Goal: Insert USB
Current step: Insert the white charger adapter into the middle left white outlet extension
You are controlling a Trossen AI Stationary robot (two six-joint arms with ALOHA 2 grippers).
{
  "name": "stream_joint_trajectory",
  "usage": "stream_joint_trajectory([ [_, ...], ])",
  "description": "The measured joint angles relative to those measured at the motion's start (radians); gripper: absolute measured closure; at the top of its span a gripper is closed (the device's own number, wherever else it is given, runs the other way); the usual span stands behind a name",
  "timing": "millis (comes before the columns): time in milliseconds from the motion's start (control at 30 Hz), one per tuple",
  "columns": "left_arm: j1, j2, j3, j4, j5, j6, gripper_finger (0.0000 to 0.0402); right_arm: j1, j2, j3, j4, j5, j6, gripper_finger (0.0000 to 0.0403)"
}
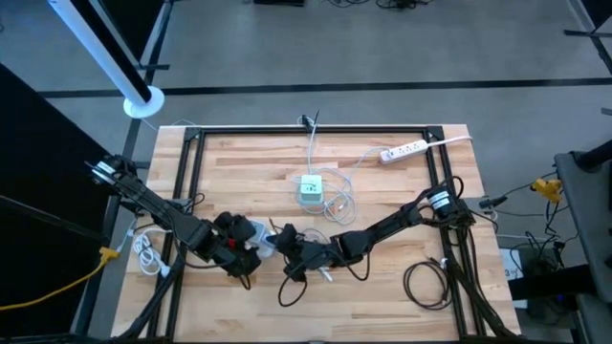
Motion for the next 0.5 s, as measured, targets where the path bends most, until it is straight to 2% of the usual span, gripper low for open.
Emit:
stream_joint_trajectory([
  [200,-0.023,0.002,-0.001,-0.008,-0.011,0.067,0.0127,-0.011,-0.001,-0.021,0.015,-0.026,-0.016,0.0212],
  [500,-0.042,0.002,-0.002,-0.007,-0.013,0.079,0.0127,-0.020,-0.003,-0.059,0.043,-0.023,-0.009,0.0211],
])
